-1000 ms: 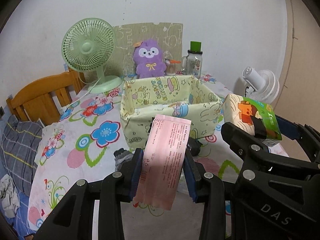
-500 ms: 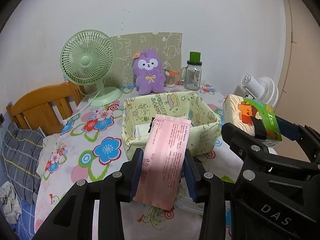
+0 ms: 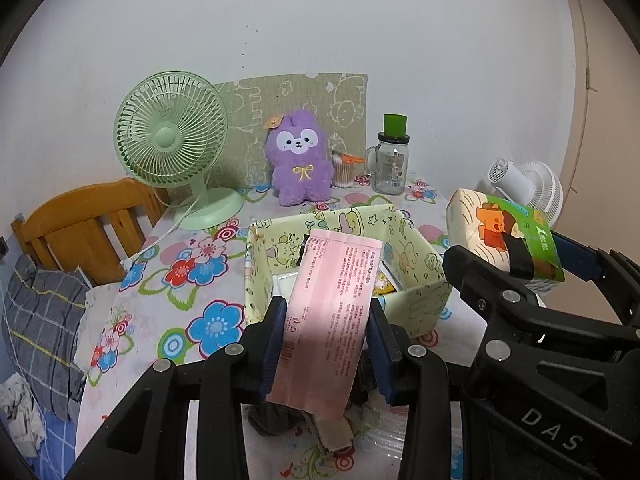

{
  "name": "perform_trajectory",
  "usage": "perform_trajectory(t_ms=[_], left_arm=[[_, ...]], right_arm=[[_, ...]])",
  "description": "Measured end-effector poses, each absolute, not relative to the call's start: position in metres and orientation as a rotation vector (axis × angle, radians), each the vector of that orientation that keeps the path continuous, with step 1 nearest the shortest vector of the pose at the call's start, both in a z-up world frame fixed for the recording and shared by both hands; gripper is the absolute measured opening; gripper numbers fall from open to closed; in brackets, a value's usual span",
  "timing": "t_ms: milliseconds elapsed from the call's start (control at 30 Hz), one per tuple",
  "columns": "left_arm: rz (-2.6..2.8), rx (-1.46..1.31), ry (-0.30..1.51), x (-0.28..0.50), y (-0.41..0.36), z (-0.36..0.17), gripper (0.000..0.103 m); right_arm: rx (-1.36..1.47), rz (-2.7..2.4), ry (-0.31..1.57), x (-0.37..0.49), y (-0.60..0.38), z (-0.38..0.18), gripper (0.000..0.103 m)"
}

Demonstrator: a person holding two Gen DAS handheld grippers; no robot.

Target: Organize soft objects

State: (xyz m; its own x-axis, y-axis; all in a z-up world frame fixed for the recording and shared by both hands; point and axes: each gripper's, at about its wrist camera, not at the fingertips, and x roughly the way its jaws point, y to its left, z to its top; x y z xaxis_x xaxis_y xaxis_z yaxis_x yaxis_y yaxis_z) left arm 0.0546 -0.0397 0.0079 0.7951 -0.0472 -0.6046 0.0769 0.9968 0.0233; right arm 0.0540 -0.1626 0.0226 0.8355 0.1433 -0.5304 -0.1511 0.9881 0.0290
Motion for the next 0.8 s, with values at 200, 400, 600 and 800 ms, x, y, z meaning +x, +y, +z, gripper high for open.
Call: perform_trajectory(t_ms=[200,400,600,800], left_arm=[[-0.066,0.054,0.647,0.065,-0.040,0.010,0.040],[-0.071,0.051,0.659,0.085,-0.039,0.008,0.040],[-0.072,0.044,0.664,0.099,-0.037,0.006,0.040],[-0.063,0.038,0.669,0.113,-0.034,0.005,0.040]], right_arm=[[-0.007,0.155,0.563,0.069,-0.162,0.023,0.084],[0.003,0.169,0.581,0.085,-0.161,0.020,0.084],[-0.004,0.169,0.581,0.098,-0.158,0.020,0.084],[-0.004,0.178,0.581,0.114,-0.155,0.020,0.084]])
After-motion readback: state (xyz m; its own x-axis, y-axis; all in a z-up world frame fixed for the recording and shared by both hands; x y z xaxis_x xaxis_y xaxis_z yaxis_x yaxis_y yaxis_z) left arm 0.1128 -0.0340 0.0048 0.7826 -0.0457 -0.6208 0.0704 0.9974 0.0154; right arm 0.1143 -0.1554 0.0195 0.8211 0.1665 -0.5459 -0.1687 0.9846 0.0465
